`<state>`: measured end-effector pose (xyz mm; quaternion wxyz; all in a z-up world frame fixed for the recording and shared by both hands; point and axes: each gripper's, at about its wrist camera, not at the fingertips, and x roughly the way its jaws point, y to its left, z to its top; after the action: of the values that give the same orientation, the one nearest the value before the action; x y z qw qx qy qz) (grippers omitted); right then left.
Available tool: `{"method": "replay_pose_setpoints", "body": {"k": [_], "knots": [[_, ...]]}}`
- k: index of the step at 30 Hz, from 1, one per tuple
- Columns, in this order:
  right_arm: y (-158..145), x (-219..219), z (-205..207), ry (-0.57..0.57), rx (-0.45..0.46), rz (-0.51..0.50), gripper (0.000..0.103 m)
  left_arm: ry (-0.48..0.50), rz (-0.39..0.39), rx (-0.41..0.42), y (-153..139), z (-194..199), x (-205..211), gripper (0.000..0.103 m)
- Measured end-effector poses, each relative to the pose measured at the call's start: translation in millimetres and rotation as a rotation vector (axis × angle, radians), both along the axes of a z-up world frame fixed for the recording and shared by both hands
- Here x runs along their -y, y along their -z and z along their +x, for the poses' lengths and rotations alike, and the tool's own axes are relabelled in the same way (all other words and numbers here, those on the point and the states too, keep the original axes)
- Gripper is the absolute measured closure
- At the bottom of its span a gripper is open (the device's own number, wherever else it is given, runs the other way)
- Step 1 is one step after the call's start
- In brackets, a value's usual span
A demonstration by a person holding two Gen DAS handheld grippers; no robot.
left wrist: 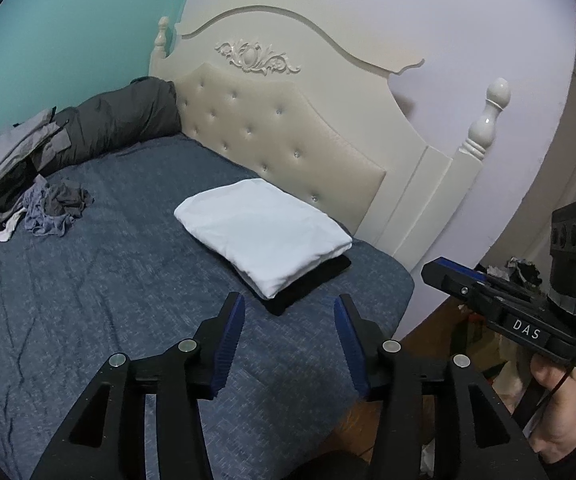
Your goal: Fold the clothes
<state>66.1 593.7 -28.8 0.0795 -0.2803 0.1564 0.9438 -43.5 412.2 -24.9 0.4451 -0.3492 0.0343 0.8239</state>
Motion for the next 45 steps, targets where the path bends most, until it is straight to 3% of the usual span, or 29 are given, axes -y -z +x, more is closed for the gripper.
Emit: {"method": "replay_pose_setpoints", "body": {"k": [2, 7, 11, 31, 45], "knots": [[-1.2, 1.7, 4.6, 0.015, 0.002, -0.003, 0.051, -0.001, -0.005, -0.009, -1.5, 4.7, 2.9, 0.048], [-5.8, 9.0, 18.0, 0.043, -0.004, 0.006, 0.048, -0.008, -0.002, -0.016, -3.3, 12.5, 11.8, 0.040], [-6.3, 16.2, 28.5, 0.053, -0.001, 0.014, 0.037, -0.016, -0.002, -0.027, -4.4, 18.9, 18.1, 0.032], [-4.0, 49.1, 64.1, 0.103, -0.006, 0.055, 0.014, -0.060, 0.003, -0.058, -6.7, 41.0, 56.9, 0.001], [-4.3, 57.0, 79.3, 0.166, -0.007, 0.061, 0.004, -0.080, -0.021, -0.059, 4.6, 44.1, 71.2, 0.000]]}}
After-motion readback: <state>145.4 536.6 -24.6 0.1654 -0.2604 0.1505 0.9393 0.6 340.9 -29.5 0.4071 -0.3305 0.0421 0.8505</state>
